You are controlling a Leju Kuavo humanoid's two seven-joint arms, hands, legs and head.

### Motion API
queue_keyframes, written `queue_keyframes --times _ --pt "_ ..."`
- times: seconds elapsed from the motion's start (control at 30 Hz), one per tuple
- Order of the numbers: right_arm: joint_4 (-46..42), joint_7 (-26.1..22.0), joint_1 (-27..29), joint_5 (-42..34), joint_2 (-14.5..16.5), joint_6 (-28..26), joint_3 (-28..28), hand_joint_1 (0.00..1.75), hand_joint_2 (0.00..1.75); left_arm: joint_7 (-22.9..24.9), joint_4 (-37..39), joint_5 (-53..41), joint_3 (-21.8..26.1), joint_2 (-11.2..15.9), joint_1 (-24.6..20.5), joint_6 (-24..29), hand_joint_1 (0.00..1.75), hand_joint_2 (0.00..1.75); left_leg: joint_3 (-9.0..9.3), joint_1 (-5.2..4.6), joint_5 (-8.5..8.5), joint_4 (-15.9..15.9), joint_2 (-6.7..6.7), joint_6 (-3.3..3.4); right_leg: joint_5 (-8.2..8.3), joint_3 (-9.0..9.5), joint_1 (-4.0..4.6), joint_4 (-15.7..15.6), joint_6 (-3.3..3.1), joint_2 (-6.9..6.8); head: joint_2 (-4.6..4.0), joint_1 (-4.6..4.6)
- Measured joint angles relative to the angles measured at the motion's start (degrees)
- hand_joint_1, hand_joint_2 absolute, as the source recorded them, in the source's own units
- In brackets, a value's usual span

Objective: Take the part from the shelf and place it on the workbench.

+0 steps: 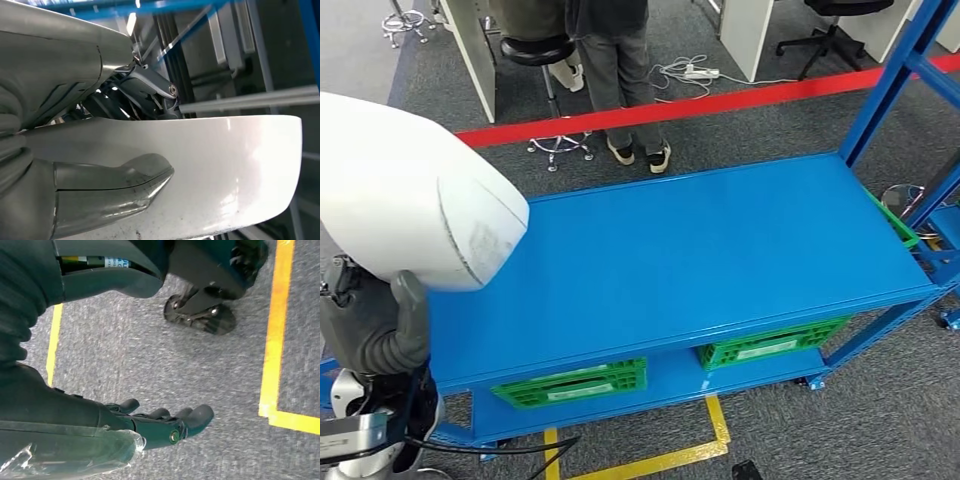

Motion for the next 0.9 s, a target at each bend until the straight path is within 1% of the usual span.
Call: queue_keyframes --times 0.03,0.07,0.1,0.13,0.2,0.23,0.27,0.3,0.33,0.37,0.4,0.43,0.47,0.53,0.57,0.6,0.63,0.7,0.73,0.77,0.8,0.83,0.87,0.9 --pt "0.0 0.0 0.1 0.0 0.0 0.0 0.1 0.0 1.75 0.0 -0.1 0.4 -0.1 0.0 0.0 -0.1 1.75 1.75 -0.04 0.08 -0.08 0.1 0.01 -0.27 0.13 -0.01 -0.03 -0.1 -0.33 0.0 0.0 0.0" --pt "0.1 0.0 0.1 -0.1 0.0 0.0 0.1 0.0 1.75 0.0 -0.2 0.8 -0.1 0.0 0.1 -0.2 1.75 1.75 -0.21 0.15 -0.56 0.5 0.01 -0.54 0.24 0.04 -0.07 -0.2 -0.65 -0.01 0.0 -0.03" --pt "0.1 0.0 0.1 -0.1 0.0 -0.1 0.1 0.0 1.75 0.0 -0.3 1.3 -0.1 -0.1 0.1 -0.2 1.75 1.75 -0.79 0.21 -1.63 1.9 0.01 -0.81 0.35 0.11 -0.15 -0.3 -0.97 -0.04 0.0 -0.14" --pt "0.1 0.0 0.1 -0.2 0.0 -0.1 0.1 0.0 1.75 -0.1 -0.4 2.1 -0.2 -0.1 0.2 -0.3 1.75 1.75 -1.92 0.28 -3.28 4.5 0.02 -1.06 0.42 0.17 -0.2 -0.4 -1.22 -0.07 0.0 -0.24" --pt "0.2 0.0 0.1 -0.3 0.0 -0.2 0.1 0.0 1.75 -0.2 -0.6 3.5 -0.2 -0.2 0.6 -0.6 1.75 1.75 -5.39 0.38 -6.93 12.1 0.02 -1.4 0.39 0.14 -0.11 -0.4 -1.47 -0.11 0.0 -0.39" --pt "0.2 0.0 0.1 -0.4 0.0 -0.2 0.1 0.0 1.75 -0.2 -0.7 4.1 -0.2 -0.2 0.9 -0.7 1.75 1.75 -6.8 0.41 -7.83 15.0 0.03 -1.46 0.37 0.14 -0.06 -0.4 -1.51 -0.13 0.0 -0.37" --pt "0.3 0.0 0.2 -0.5 0.0 -0.3 0.1 0.0 1.75 -0.2 -0.7 4.5 -0.2 -0.3 1.2 -0.8 1.75 1.75 -7.4 0.41 -7.64 16.2 0.03 -1.43 0.36 0.15 -0.01 -0.4 -1.53 -0.14 0.0 -0.38" --pt "0.3 0.1 0.3 -0.5 0.0 -0.3 0.1 0.0 1.75 -0.2 -0.7 4.7 -0.3 -0.4 1.4 -0.9 1.75 1.75 -6.94 0.41 -6.35 15.2 0.03 -1.31 0.35 0.17 0.03 -0.4 -1.53 -0.12 0.0 -0.38" --pt "0.3 0.1 0.4 -0.6 0.0 -0.3 0.1 0.0 1.75 -0.2 -0.7 4.9 -0.3 -0.4 1.5 -0.9 1.75 1.75 -5.54 0.38 -4.35 12.3 0.03 -1.1 0.34 0.24 0.07 -0.4 -1.53 -0.09 0.0 -0.38" --pt "0.3 0.1 0.4 -0.6 0.0 -0.3 0.1 0.0 1.75 -0.2 -0.8 4.9 -0.3 -0.5 1.5 -0.9 1.75 1.75 -3.59 0.33 -2.32 8.3 0.03 -0.8 0.33 0.31 0.11 -0.4 -1.49 -0.06 0.0 -0.38" --pt "0.3 0.1 0.4 -0.6 0.0 -0.4 0.1 0.0 1.75 -0.3 -1.0 4.8 -0.3 -0.5 1.5 -0.8 1.75 1.75 -1.71 0.23 -1.0 4.6 0.03 -0.51 0.27 0.32 0.21 -0.3 -1.38 -0.02 0.0 -0.36" --pt "0.3 0.1 0.4 -0.6 0.0 -0.5 0.1 0.0 1.75 -0.3 -1.1 4.4 -0.3 -0.6 1.6 -0.5 1.75 1.75 -0.42 0.13 -0.32 1.9 0.03 -0.26 0.27 0.25 0.29 -0.2 -1.19 -0.02 0.0 -0.34" --pt "0.4 0.2 0.4 -0.7 0.0 -0.6 0.1 0.0 1.75 -0.5 -1.2 3.9 -0.3 -0.6 1.8 -0.1 1.75 1.75 0.21 0.01 -0.25 0.5 0.02 -0.04 0.29 0.14 0.33 -0.2 -0.95 -0.04 0.0 -0.33" --pt "0.5 0.4 0.4 -0.7 0.0 -0.9 0.1 0.0 1.75 -0.8 -1.3 3.0 -0.3 -0.8 2.3 0.8 1.75 1.75 0.23 -0.03 -0.15 0.1 0.01 0.43 0.4 -0.04 0.31 -0.1 -0.35 -0.1 0.0 -0.31" --pt "0.5 0.5 0.5 -0.8 0.1 -1.0 0.1 0.0 1.75 -0.9 -1.3 2.7 -0.3 -0.9 2.4 1.1 1.75 1.75 0.22 0.06 0.11 -0.1 0.03 0.73 0.02 -0.29 0.27 0.2 -0.09 -0.11 0.0 -0.3" --pt "0.5 0.5 0.5 -0.8 0.1 -1.1 0.1 0.0 1.75 -1.0 -1.3 2.4 -0.3 -0.9 2.5 1.4 1.75 1.75 0.19 0.17 0.38 -0.3 0.07 1.04 -0.99 -0.83 0.24 1.3 0.2 -0.12 0.0 -0.19" --pt "0.5 0.5 0.5 -0.8 0.1 -1.2 0.1 0.0 1.75 -1.0 -1.3 2.2 -0.3 -1.0 2.6 1.6 1.75 1.75 0.12 0.28 0.62 -0.4 0.14 1.3 -2.67 -1.85 0.17 3.6 0.44 -0.12 0.0 -0.08" --pt "0.6 0.6 0.5 -0.8 0.1 -1.2 0.1 0.0 1.75 -1.0 -1.3 2.0 -0.3 -1.1 3.0 1.9 1.75 1.75 -0.25 0.2 0.86 -0.4 0.26 1.57 -6.79 -4.85 -0.03 10.9 0.88 -0.14 0.0 0.11" --pt "0.6 0.6 0.6 -0.8 0.1 -1.2 0.2 0.0 1.75 -1.0 -1.3 1.9 -0.3 -1.1 3.1 1.9 1.75 1.75 -0.47 0.14 1.0 -0.4 0.31 1.62 -8.13 -6.12 -0.1 14.1 1.04 -0.14 0.0 0.11" --pt "0.6 0.6 0.7 -0.8 0.1 -1.2 0.2 0.0 1.75 -1.0 -1.3 1.9 -0.3 -1.1 3.3 1.9 1.75 1.75 -0.69 0.11 1.16 -0.4 0.33 1.62 -8.48 -6.6 -0.12 15.8 1.15 -0.14 0.0 0.11" --pt "0.6 0.6 0.7 -0.8 0.1 -1.2 0.2 0.0 1.75 -1.0 -1.3 1.9 -0.3 -1.1 3.4 1.9 1.75 1.75 -0.86 0.1 1.31 -0.4 0.33 1.56 -7.75 -5.95 -0.13 15.1 1.21 -0.14 0.0 0.14" --pt "0.6 0.6 0.7 -0.8 0.1 -1.2 0.2 0.0 1.75 -1.0 -1.3 1.9 -0.3 -1.1 3.5 2.0 1.75 1.75 -0.97 0.1 1.46 -0.4 0.32 1.44 -6.18 -4.17 -0.15 12.3 1.19 -0.15 0.0 0.13" --pt "0.7 0.6 0.7 -0.8 0.1 -1.2 0.2 0.0 1.75 -1.0 -1.3 1.9 -0.3 -1.1 3.5 2.0 1.75 1.75 -1.03 0.1 1.6 -0.3 0.31 1.29 -4.44 -1.66 -0.17 8.0 1.13 -0.15 0.0 0.14" --pt "0.7 0.6 0.6 -0.9 0.1 -1.2 0.2 0.0 1.75 -1.1 -1.3 1.9 -0.3 -1.2 3.5 2.0 1.75 1.75 -1.13 -0.01 1.72 -0.3 0.3 1.08 -3.19 0.68 -0.14 4.0 1.01 -0.11 0.0 0.14"
